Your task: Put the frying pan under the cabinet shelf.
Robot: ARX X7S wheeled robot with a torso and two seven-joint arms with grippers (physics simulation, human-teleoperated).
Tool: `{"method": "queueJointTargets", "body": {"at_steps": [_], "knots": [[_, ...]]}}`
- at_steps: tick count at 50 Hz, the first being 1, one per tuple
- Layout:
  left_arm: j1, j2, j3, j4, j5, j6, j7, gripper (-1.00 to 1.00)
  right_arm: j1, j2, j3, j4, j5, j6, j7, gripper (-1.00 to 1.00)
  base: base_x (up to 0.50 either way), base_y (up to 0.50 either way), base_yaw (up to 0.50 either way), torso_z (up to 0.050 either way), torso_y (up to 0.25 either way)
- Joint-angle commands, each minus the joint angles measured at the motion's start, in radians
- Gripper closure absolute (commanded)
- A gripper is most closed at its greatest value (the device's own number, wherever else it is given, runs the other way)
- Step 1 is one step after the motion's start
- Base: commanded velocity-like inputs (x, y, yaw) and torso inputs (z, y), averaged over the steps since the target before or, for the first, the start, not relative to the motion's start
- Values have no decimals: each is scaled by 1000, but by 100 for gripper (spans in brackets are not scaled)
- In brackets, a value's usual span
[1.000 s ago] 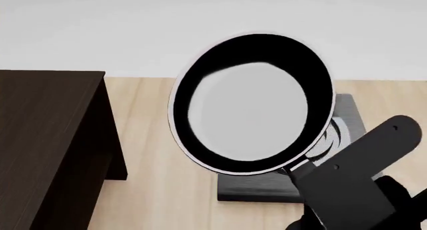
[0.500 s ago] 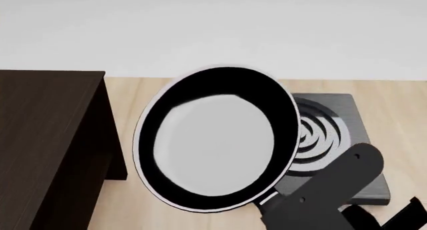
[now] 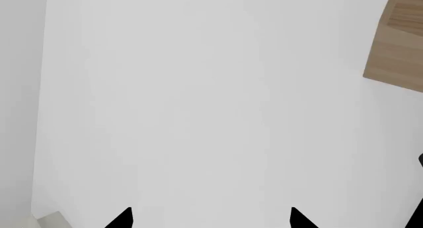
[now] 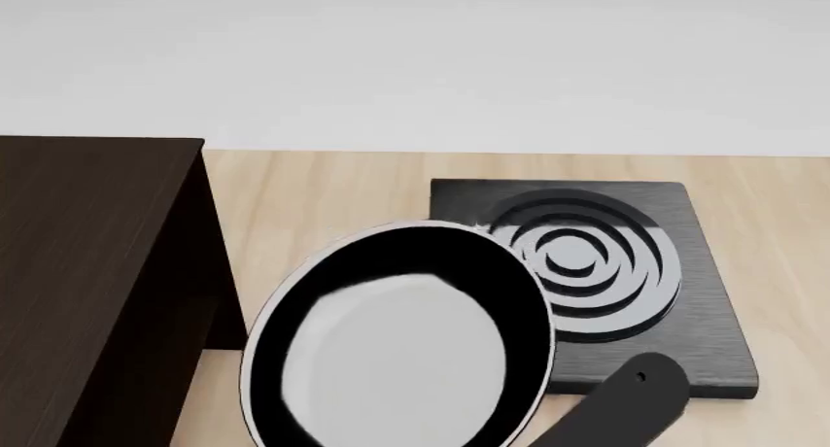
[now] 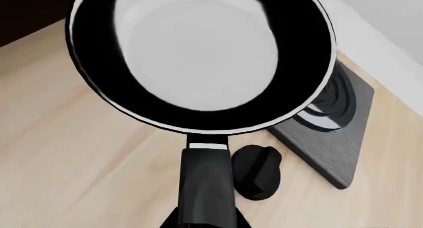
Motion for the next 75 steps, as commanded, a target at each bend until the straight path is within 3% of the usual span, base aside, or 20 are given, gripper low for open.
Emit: {"method": "queueJointTargets", "body": {"at_steps": [1, 40, 63, 75], "knots": [[0, 0, 0, 0, 0, 0, 0, -100, 63, -35, -64, 17, 12, 10, 43, 100, 0, 0, 0, 0, 0], [0, 0, 0, 0, 0, 0, 0, -100, -102, -98, -56, 74, -174, 58, -125, 100, 0, 0, 0, 1, 1], [0, 0, 0, 0, 0, 0, 0, -100, -193, -163, 0, 160, -400, 126, -334, 100, 0, 0, 0, 0, 1], [0, 0, 0, 0, 0, 0, 0, -100, -240, -215, 29, 223, -628, 155, -547, 100, 0, 0, 0, 1, 1]]}}
